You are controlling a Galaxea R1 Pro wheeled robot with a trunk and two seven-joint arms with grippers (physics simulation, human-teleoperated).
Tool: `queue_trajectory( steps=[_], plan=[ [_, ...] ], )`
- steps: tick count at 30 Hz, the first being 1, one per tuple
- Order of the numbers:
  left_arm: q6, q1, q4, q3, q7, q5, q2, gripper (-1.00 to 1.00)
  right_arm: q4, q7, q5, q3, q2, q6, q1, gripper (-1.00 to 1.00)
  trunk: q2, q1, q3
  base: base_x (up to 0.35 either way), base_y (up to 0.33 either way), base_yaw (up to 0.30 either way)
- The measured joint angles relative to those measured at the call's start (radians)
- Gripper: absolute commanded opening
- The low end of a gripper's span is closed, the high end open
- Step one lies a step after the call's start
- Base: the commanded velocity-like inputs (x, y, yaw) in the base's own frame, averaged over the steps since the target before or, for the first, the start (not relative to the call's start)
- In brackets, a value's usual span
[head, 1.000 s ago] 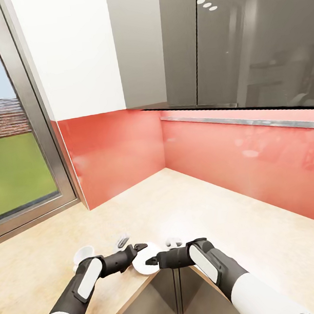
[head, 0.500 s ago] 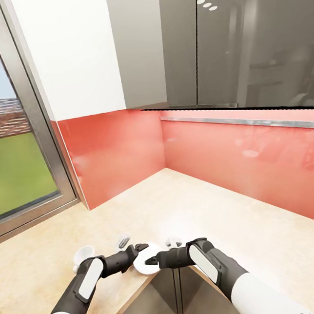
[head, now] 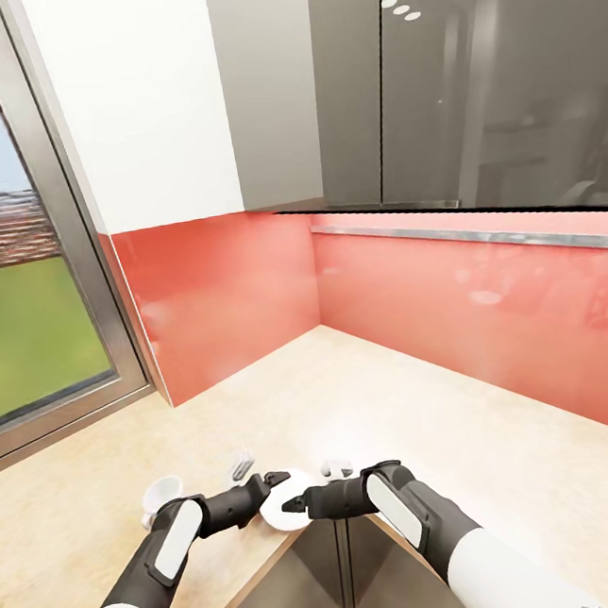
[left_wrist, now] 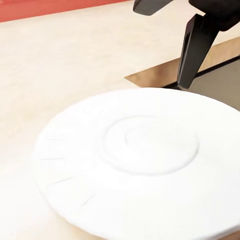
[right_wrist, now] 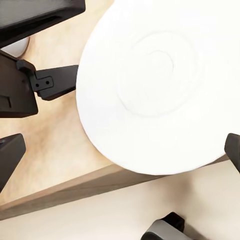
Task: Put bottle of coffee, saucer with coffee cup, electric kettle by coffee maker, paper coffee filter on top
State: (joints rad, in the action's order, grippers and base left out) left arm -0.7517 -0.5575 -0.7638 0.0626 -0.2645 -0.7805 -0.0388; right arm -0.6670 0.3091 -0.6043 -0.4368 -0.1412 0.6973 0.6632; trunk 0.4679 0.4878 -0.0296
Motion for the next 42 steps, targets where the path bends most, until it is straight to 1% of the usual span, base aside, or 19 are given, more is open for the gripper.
queue_trajectory(
  steps=[11,17,35,36,41,42],
  plan=[
    [0.002,0.0,0.001,0.0,0.002,-0.001,0.0,1.0,0.0,0.0,0.0,0.0,-0.001,-0.001,0.0,1.0,0.0,0.0,0.0,0.0,0.0,0.0],
    [0.002,0.0,0.001,0.001,0.002,0.001,0.0,1.0,0.0,0.0,0.001,0.0,-0.002,-0.027,0.0,1.0,0.0,0.0,0.0,0.0,0.0,0.0],
    [0.0,0.0,0.001,0.002,0.001,0.002,0.004,1.0,0.0,0.0,0.001,0.0,-0.002,-0.029,0.0,1.0,0.0,0.0,0.0,0.0,0.0,0.0],
    [0.0,0.0,0.001,0.002,0.001,0.002,0.006,-1.0,0.0,0.0,0.001,0.0,-0.002,-0.029,0.0,1.0,0.0,0.0,0.0,0.0,0.0,0.0],
    [-0.001,0.0,0.002,0.003,0.002,0.004,0.007,-1.0,0.0,-0.001,0.001,0.001,-0.002,-0.029,0.0,1.0,0.0,0.0,0.0,0.0,0.0,0.0],
    [-0.003,0.0,0.002,0.003,0.005,-0.003,0.007,-1.0,0.0,0.0,0.001,0.001,-0.002,-0.029,0.0,1.0,0.0,0.0,0.0,0.0,0.0,0.0]
  ],
)
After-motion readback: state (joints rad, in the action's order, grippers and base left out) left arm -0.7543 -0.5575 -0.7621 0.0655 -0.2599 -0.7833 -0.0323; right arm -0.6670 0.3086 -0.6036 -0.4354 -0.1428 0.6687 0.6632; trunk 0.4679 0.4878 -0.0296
